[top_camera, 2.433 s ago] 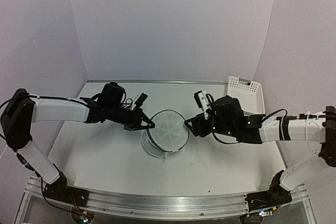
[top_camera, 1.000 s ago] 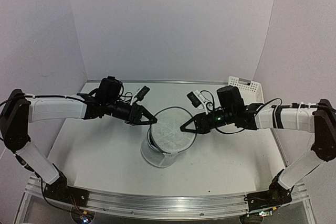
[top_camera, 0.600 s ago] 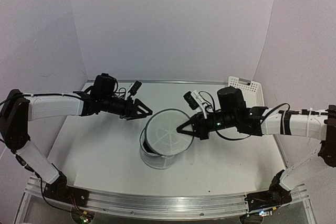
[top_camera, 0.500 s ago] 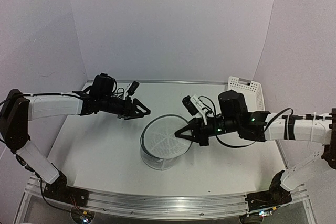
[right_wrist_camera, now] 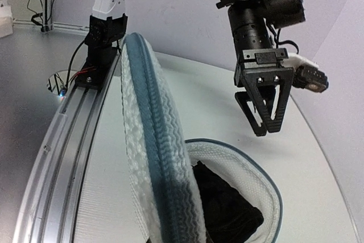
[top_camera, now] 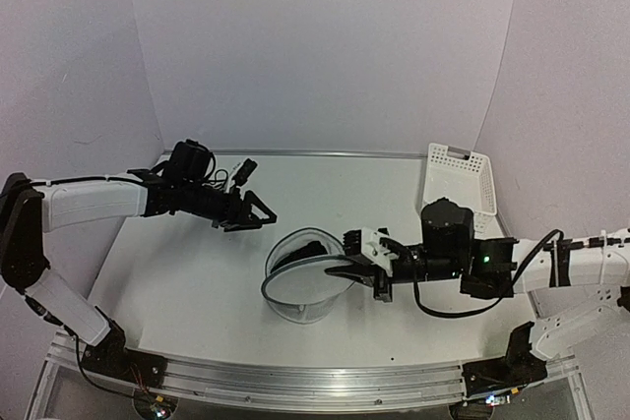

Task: Unzip the laundry bag and remove the bra
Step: Open the lid of the laundry bag.

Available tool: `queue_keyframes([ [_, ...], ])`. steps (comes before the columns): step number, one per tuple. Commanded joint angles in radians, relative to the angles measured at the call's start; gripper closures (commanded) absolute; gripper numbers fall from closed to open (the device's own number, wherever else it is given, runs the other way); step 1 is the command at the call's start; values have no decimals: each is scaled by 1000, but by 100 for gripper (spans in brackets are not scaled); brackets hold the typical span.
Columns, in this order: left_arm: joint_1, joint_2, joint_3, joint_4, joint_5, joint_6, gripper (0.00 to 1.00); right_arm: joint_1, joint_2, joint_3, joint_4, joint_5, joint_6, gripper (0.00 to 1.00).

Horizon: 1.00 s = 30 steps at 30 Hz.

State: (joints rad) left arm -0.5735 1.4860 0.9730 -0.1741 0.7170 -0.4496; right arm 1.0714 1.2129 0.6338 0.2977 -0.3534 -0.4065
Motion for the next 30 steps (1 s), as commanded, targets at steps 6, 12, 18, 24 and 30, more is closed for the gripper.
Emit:
queue_keyframes([
  [6,-43,88,34,-64,14,50,25,159,-16,-56,138,308,-319,100],
  [12,-81,126,96,-110,-48,59,27,266,16,-78,211,501,-444,100],
  [18,-94,132,143,-171,-150,67,35,318,38,-74,213,575,-495,100],
  [24,-103,150,170,-205,-181,78,74,393,64,-119,295,696,-567,100],
  [30,-104,176,189,-212,-181,79,100,452,61,-137,327,775,-593,100],
])
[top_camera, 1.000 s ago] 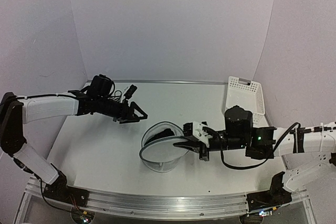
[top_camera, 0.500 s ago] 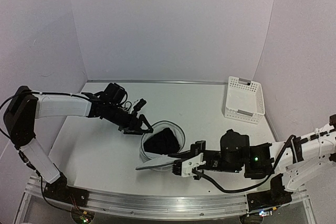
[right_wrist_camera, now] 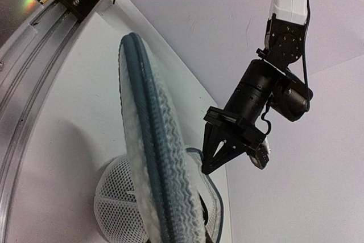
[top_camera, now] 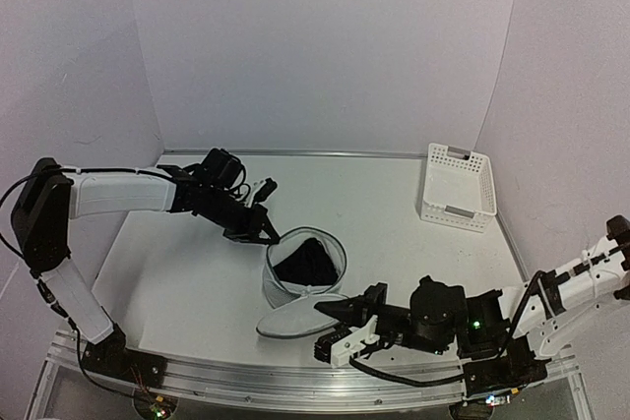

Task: Unzip the laundry bag and remove the bra
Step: Open the lid of the laundry bag.

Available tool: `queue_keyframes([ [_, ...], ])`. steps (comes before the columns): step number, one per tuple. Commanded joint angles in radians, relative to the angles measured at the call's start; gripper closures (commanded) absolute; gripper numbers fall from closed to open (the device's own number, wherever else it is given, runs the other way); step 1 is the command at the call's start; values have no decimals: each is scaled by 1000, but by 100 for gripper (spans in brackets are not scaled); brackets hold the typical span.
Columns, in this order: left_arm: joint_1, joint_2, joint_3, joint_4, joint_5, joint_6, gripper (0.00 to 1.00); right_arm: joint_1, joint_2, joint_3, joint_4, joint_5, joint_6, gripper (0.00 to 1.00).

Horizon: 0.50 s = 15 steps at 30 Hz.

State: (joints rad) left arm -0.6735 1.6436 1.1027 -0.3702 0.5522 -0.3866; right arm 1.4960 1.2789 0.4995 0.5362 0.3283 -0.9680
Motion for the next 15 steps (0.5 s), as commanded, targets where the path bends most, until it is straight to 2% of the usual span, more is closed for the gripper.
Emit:
queue_keyframes([
  [1,-4,19,61,-17,-21,15,100,33,-7,-3,87,104,-32,100],
  [6,-6,9,75,-26,-51,16,100,56,-36,-19,54,126,-6,94],
  [15,-2,-21,89,-32,-143,-7,100,61,-184,-29,-182,52,207,68],
])
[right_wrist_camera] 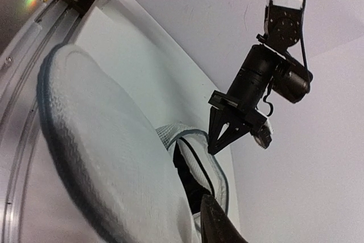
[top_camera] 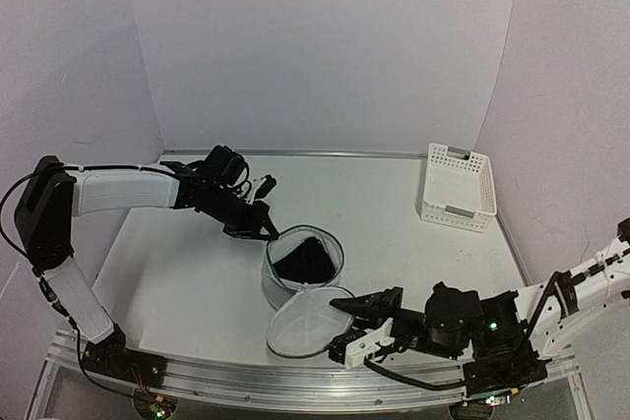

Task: Unzip the laundry bag and remove the bra
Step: Open the lid of the laundry bag, then adjust the laundry bag at the center of the board.

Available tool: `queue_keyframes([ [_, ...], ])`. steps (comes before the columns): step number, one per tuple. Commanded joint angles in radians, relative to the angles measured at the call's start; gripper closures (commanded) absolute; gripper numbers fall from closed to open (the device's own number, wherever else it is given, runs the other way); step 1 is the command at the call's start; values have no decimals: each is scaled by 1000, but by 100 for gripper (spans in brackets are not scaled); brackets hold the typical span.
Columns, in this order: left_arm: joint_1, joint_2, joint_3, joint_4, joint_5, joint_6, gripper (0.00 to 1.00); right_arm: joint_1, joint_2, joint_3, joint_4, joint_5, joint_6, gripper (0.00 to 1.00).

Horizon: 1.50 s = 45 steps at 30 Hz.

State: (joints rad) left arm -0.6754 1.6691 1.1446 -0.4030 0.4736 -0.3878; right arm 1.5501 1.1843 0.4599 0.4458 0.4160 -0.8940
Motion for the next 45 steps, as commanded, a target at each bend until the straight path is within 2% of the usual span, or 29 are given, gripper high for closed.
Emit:
queue_keyframes([
  [1,1,-52,47,2,-77,-13,100,7,-108,14,-131,-51,162,65],
  [3,7,-63,51,3,-103,-25,100,7,-145,21,-205,-82,220,60],
  [9,34,-113,43,27,-165,-55,100,8,-234,42,-397,-108,384,57],
  [17,36,-180,8,83,-149,-53,100,3,-293,71,-432,28,580,49],
  [23,36,-210,-33,119,-114,-53,100,-37,-165,211,-478,98,762,41],
  [26,36,-219,-52,122,-109,-54,100,-110,-101,299,-527,19,862,39],
  [30,35,-233,-76,129,-110,-65,100,-199,3,391,-575,-102,945,40],
  [39,34,-282,-137,151,-148,-115,100,-289,292,618,-658,-288,1030,42],
  [45,34,-319,-163,168,-139,-146,100,-352,473,760,-660,-406,1124,53],
])
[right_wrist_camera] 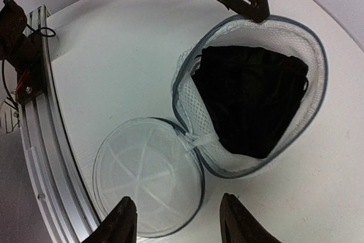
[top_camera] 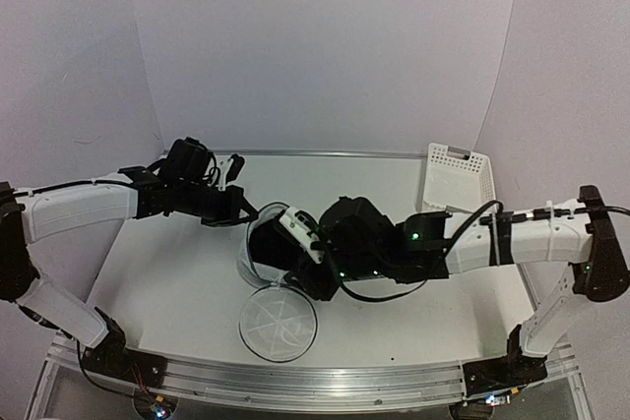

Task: Unzip the laundry bag and remove the bra
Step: Adjust the laundry bag at the center of the board.

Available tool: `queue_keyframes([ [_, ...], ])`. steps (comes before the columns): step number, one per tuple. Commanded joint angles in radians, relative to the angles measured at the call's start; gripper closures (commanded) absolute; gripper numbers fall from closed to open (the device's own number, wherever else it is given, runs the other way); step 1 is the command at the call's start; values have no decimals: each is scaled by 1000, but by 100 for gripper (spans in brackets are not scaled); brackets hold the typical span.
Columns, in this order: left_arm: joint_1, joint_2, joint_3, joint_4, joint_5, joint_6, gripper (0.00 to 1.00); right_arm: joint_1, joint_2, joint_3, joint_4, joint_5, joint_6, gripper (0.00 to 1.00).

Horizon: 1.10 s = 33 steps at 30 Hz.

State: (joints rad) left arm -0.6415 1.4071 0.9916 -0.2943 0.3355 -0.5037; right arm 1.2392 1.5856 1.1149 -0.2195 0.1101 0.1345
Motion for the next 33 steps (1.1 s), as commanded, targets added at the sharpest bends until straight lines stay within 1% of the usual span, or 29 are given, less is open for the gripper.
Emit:
queue_keyframes([
  [1,0,-62,-15,63,3,-36,100,-53,97,123,5,-101,114,54],
  [8,-3,-84,-45,93,24,-82,100,-112,281,252,6,-157,226,59],
  [15,-17,-97,-59,106,53,-126,100,-180,382,266,22,-115,294,56],
  [21,-45,-78,-42,127,87,-141,100,-204,369,208,35,-25,280,47],
  [24,-57,-55,-33,147,106,-151,100,-206,343,182,37,13,265,44],
  [29,-80,-26,-14,180,138,-168,100,-218,295,127,38,45,254,43],
  [33,-97,-7,-5,209,156,-185,100,-228,223,60,56,44,243,42],
])
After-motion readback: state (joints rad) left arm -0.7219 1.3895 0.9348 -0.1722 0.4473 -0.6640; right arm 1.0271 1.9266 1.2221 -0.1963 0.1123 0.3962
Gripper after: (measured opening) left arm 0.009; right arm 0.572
